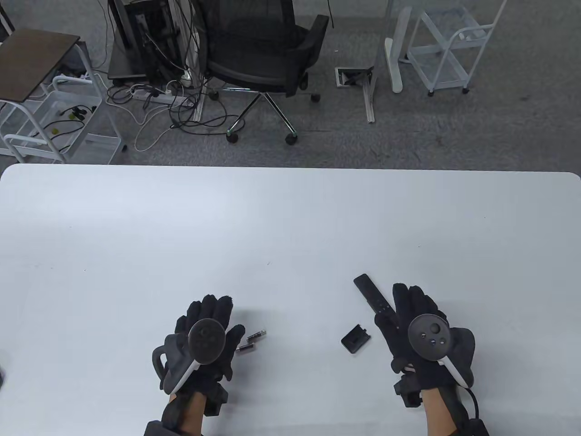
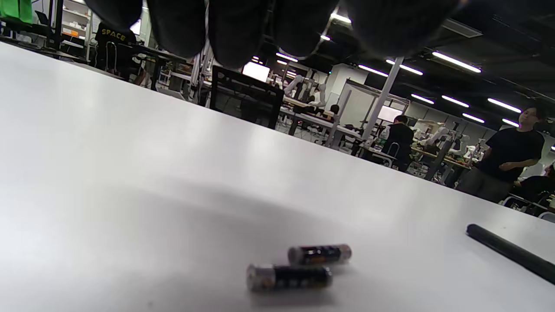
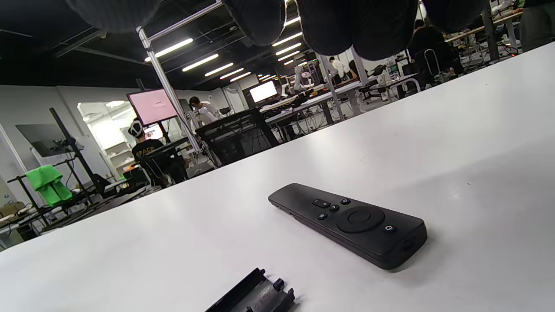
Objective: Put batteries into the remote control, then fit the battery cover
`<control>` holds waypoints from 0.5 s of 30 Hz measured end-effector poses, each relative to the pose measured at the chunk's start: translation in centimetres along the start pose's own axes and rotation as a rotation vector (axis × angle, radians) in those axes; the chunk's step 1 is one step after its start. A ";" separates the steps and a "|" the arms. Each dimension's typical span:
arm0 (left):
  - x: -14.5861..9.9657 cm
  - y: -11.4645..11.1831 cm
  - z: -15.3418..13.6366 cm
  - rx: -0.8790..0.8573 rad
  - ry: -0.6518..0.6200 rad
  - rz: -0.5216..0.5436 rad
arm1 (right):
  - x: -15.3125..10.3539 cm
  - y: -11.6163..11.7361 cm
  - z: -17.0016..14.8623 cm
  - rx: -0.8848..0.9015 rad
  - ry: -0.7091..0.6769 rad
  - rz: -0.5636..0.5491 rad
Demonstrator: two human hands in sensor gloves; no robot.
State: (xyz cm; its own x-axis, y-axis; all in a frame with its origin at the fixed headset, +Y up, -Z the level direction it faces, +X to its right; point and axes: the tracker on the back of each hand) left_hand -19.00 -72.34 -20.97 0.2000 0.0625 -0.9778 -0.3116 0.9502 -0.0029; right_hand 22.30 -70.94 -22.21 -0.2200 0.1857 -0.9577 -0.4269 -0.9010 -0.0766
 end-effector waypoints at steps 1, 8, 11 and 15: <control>0.0 0.0 -0.1 -0.006 0.002 -0.002 | 0.0 0.0 -0.2 0.014 0.002 -0.003; 0.1 -0.1 -0.1 0.001 0.005 -0.011 | 0.1 0.2 -0.3 0.032 0.004 0.005; 0.1 -0.1 0.1 0.008 -0.001 -0.010 | 0.2 0.3 -0.4 0.023 0.009 0.004; 0.1 -0.1 0.1 0.010 -0.001 -0.010 | 0.3 0.4 -0.8 0.017 0.027 0.003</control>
Point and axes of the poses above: the tracker on the back of each hand, its own z axis roughly to the thumb side, its own x axis roughly from the wrist to the fingertips, y = z × x, and after that the axes turned 15 degrees about -y, right-handed
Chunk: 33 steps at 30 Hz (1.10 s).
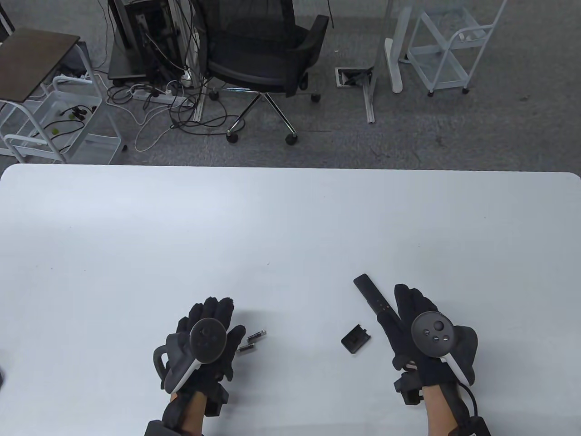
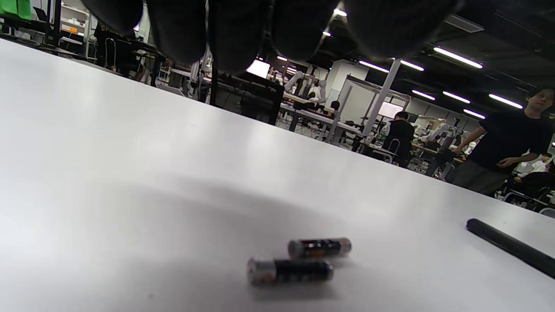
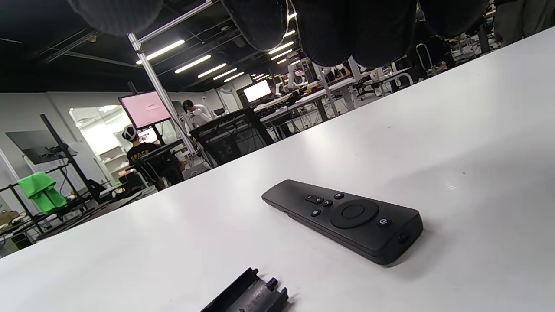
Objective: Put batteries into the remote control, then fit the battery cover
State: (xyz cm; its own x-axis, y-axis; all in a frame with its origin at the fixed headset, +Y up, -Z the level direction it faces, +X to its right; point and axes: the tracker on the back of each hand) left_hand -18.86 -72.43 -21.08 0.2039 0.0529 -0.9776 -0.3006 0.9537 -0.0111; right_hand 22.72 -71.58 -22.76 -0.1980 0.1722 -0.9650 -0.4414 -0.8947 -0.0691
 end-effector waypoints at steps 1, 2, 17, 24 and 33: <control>0.0 0.0 0.0 0.000 0.000 0.000 | 0.1 0.1 -0.1 -0.004 0.005 0.002; 0.0 0.0 0.0 0.000 0.000 -0.001 | 0.1 0.2 -0.3 -0.010 0.011 0.006; 0.1 -0.3 0.5 0.005 -0.018 -0.021 | 1.4 3.6 -1.8 -0.265 0.092 0.070; 0.1 -0.5 1.1 0.018 -0.036 -0.037 | 2.0 5.6 -2.1 -0.321 0.100 0.191; 0.2 -0.8 1.4 0.026 -0.047 -0.051 | 2.6 7.1 -2.5 -0.392 0.114 0.231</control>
Point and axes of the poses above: the tracker on the back of each hand, its own z axis roughly to the thumb side, its own x axis roughly from the wrist to the fingertips, y = z × x, and after that the axes turned 15 degrees about -y, right-handed
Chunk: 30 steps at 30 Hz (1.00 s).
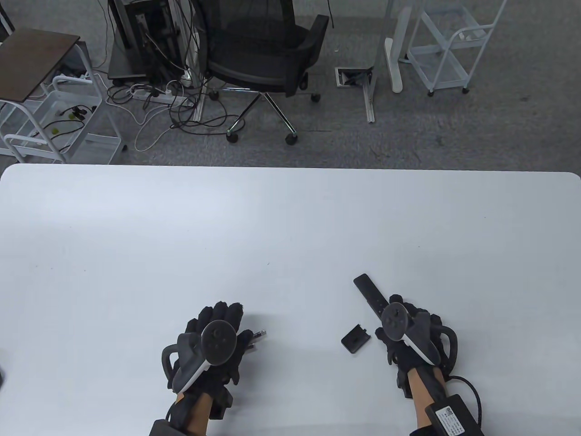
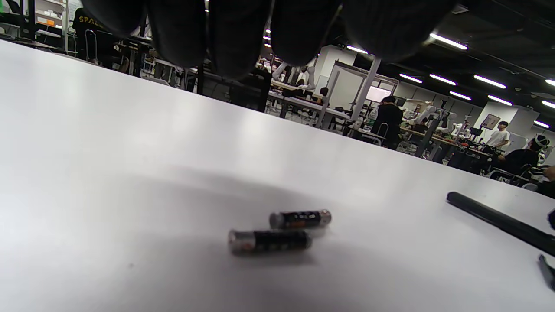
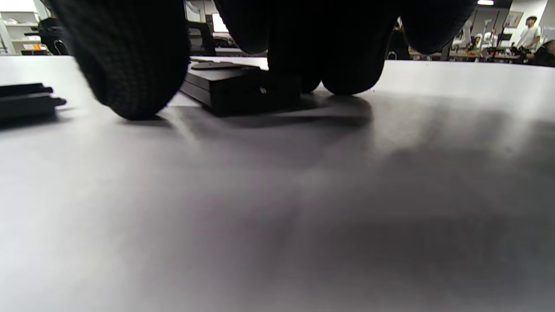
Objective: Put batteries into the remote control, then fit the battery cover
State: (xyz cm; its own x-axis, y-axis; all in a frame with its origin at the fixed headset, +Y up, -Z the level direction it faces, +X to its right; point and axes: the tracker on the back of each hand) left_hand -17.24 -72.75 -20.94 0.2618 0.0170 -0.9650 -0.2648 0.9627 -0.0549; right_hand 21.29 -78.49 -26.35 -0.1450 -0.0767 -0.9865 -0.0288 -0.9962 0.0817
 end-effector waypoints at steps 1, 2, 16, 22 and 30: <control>0.0 0.0 0.0 0.002 -0.001 -0.002 | 0.0 0.0 0.1 -0.005 -0.001 -0.004; 0.1 -0.1 0.1 0.003 -0.002 -0.005 | 0.0 -0.1 0.1 -0.012 -0.006 -0.019; 0.5 -1.0 0.9 0.023 -0.039 -0.005 | -1.8 -3.8 2.0 -0.020 -0.105 -0.312; 0.6 -1.4 2.2 0.074 -0.097 0.025 | -3.2 -4.5 5.1 0.174 -0.298 -0.265; 0.7 -2.4 4.7 0.181 -0.231 0.052 | -3.3 -4.2 7.4 0.430 -0.535 -0.119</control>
Point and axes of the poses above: the tracker on the back of each hand, its own z axis roughly to the thumb side, its own x axis roughly from the wrist to the fingertips, y = z × x, and after that the axes turned 15 degrees about -y, right-handed
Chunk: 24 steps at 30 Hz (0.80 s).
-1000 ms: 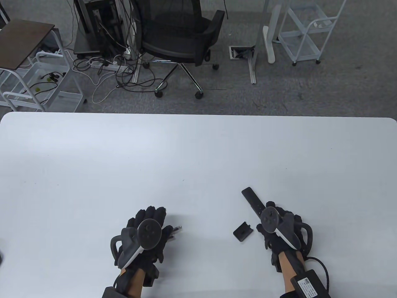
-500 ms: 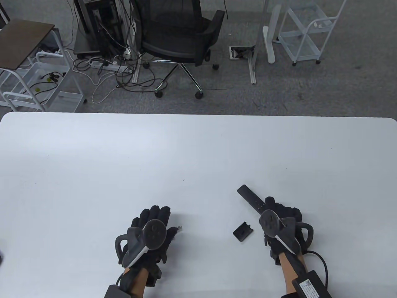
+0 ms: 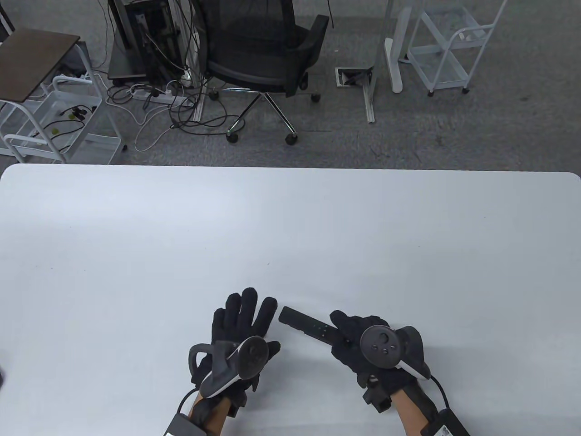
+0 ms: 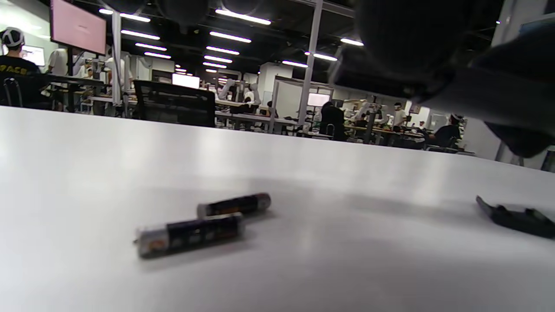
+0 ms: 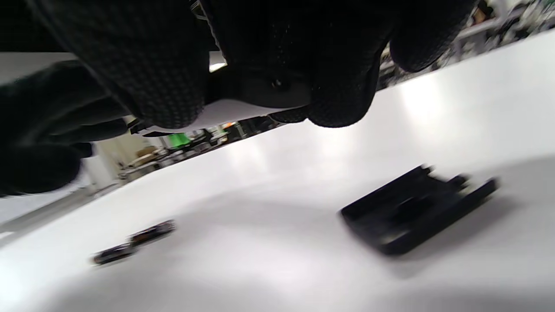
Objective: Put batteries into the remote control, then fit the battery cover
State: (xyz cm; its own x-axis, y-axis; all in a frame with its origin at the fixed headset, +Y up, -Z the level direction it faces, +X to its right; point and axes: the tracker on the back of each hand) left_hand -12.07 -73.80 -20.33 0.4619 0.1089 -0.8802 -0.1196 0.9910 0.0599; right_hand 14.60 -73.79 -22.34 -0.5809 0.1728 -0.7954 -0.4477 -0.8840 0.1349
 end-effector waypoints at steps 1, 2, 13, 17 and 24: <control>0.1 -0.1 0.3 0.020 -0.011 -0.002 | 0.0 0.0 0.0 0.039 -0.013 0.007; 0.2 -0.2 0.5 0.032 -0.015 -0.004 | 0.0 0.0 0.0 0.057 -0.021 0.010; 0.3 0.3 0.7 0.041 -0.049 0.098 | -0.3 -0.4 -1.4 0.415 -0.044 -0.092; 0.2 0.3 -0.7 -0.184 -0.030 0.112 | -0.7 -0.5 -2.3 0.531 -0.036 -0.180; 0.2 0.0 -1.9 -0.601 -0.067 0.119 | -0.9 -0.3 -2.6 0.758 -0.027 -0.256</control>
State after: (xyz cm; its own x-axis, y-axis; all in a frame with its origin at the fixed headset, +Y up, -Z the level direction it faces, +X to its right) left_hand -13.63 -73.89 -21.36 0.4666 0.2404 -0.8512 -0.6394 0.7565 -0.1369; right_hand 16.99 -74.81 -23.19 -0.4097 0.3496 -0.8426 -0.9038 -0.2811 0.3228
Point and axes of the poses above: the tracker on the back of each hand, its own z axis roughly to the thumb side, its own x axis roughly from the wrist to the fingertips, y = z × x, and after that the axes turned 15 degrees about -y, right-handed
